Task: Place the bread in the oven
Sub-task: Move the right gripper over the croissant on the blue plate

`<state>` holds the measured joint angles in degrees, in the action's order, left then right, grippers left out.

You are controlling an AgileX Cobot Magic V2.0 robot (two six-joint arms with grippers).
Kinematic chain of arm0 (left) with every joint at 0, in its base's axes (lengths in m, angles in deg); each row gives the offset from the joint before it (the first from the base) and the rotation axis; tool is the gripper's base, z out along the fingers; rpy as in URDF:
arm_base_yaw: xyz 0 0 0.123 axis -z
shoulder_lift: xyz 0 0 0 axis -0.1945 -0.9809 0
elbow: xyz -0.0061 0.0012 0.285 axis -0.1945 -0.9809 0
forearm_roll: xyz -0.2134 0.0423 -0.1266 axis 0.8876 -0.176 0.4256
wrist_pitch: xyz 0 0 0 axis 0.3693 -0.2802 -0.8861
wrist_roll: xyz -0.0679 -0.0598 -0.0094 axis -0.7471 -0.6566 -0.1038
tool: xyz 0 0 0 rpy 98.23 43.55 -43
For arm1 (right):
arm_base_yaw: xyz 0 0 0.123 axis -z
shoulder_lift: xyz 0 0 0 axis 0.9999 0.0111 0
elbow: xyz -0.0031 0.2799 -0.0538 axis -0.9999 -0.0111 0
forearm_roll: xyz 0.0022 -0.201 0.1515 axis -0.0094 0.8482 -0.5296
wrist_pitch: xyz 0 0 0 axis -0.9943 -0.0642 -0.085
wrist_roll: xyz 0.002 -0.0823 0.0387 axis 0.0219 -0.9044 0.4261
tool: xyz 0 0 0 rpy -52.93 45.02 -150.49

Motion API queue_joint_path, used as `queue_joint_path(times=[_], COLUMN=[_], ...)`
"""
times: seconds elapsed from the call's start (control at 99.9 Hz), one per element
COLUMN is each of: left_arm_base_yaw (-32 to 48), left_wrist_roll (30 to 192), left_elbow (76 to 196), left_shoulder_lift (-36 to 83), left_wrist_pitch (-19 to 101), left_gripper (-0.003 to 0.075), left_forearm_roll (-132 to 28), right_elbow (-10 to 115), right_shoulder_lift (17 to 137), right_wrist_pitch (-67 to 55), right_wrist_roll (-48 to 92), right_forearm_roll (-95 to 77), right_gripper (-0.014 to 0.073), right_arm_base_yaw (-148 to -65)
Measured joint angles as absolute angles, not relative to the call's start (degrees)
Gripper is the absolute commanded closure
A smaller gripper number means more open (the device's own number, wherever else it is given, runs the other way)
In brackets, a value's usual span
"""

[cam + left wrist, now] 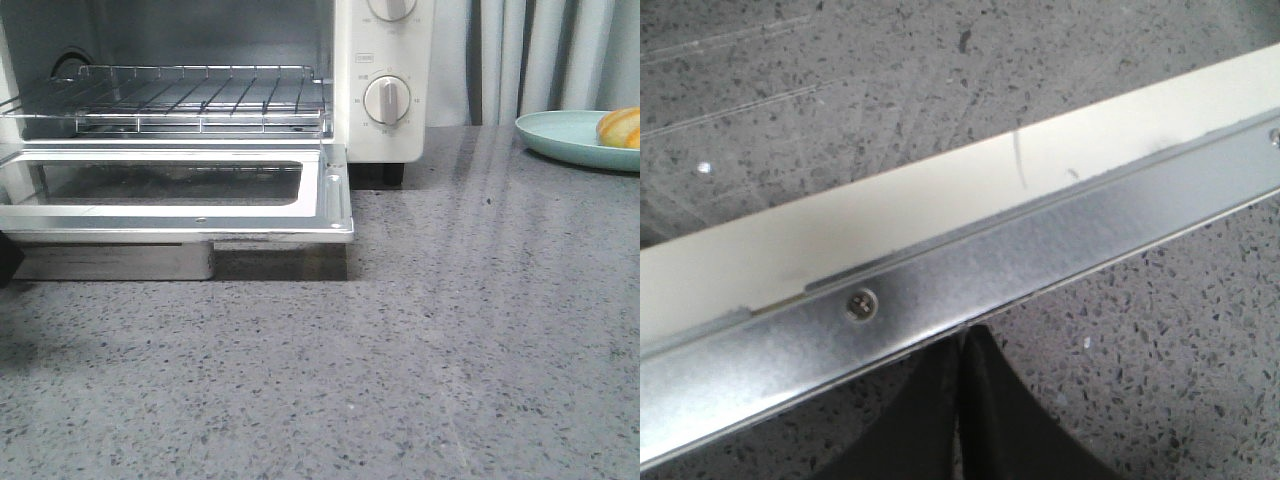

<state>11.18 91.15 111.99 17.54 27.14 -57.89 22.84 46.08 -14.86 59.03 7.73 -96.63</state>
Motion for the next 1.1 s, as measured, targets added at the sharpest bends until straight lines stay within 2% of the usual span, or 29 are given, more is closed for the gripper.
queue_joint_path(times=[0.17,0.41,0.63,0.811,0.901,1.031,1.101], left_arm_base_yaw=[11.18,11.09,11.09,11.09,11.09,11.09,11.09], left_wrist_roll=[91.15,91.15,91.15,91.15,91.15,91.15,91.15], left_elbow=[111.87,111.97,111.97,111.97,111.97,111.97,111.97], left_shoulder_lift=[22.68,39.41,53.49,57.89,58.59,58.71,58.71], left_wrist_pitch=[26.96,29.32,29.32,28.77,27.13,23.90,22.17], left_gripper=[0.0741,0.0742,0.0742,0.0741,0.0742,0.0742,0.0742], left_forearm_roll=[-57.43,-55.74,-55.26,-55.26,-55.26,-55.26,-55.26], right_elbow=[22.94,28.27,42.62,52.65,56.32,60.84,62.59], right_shoulder_lift=[46.08,48.53,62.20,75.50,81.17,88.55,91.43], right_wrist_pitch=[-13.70,-16.38,-27.29,-30.67,-31.10,-31.32,-31.42], right_wrist_roll=[58.94,58.94,58.94,58.94,58.94,58.94,58.94], right_forearm_roll=[9.16,11.38,15.50,18.35,18.38,18.02,17.93], right_gripper=[0.0643,0.0643,0.0641,0.0632,0.0565,0.0364,0.0304], right_arm_base_yaw=[-96.63,-96.63,-96.63,-96.63,-96.63,-95.10,-93.51])
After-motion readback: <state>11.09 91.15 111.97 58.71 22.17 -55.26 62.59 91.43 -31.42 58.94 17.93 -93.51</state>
